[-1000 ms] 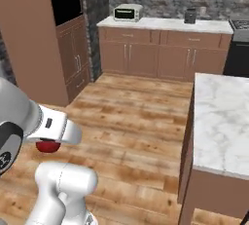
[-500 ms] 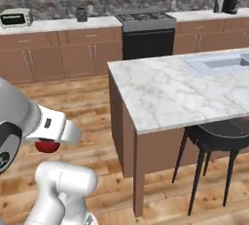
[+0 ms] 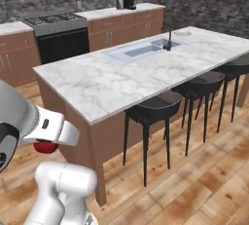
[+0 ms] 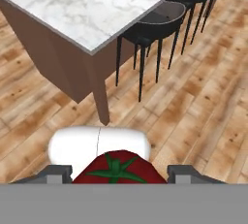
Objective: Pick tomato from the fridge and place it on the plate on the counter.
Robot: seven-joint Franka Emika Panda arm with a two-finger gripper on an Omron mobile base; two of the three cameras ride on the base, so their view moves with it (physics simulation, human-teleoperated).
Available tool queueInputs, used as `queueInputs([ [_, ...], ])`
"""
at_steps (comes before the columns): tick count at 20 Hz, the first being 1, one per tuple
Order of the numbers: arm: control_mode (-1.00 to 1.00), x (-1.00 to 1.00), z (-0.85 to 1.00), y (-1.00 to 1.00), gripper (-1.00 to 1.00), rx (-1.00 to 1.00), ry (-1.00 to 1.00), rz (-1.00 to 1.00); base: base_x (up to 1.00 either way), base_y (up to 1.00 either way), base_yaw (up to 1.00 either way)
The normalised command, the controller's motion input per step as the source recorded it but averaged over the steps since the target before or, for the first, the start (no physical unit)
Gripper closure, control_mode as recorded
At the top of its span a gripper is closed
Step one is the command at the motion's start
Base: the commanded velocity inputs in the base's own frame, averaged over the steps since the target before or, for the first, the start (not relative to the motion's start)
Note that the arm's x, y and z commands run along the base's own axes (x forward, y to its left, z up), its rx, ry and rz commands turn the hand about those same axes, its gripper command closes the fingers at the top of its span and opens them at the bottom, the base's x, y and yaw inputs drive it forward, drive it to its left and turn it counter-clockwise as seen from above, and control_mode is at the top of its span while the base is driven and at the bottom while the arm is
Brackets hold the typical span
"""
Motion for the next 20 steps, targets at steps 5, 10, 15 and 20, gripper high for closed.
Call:
queueInputs([
  [5, 1.00, 0.00, 0.00, 0.00, 1.00, 0.00, 0.00, 0.00, 0.01, -0.04, -0.44],
  [10, 1.00, 0.00, 0.00, 0.00, 1.00, 0.00, 0.00, 0.00, 0.27, -0.02, -0.20],
  [15, 1.00, 0.00, 0.00, 0.00, 1.00, 0.00, 0.00, 0.00, 0.36, 0.09, -0.07],
  [20, 1.00, 0.00, 0.00, 0.00, 1.00, 0.00, 0.00, 0.00, 0.67, 0.87, -0.13],
])
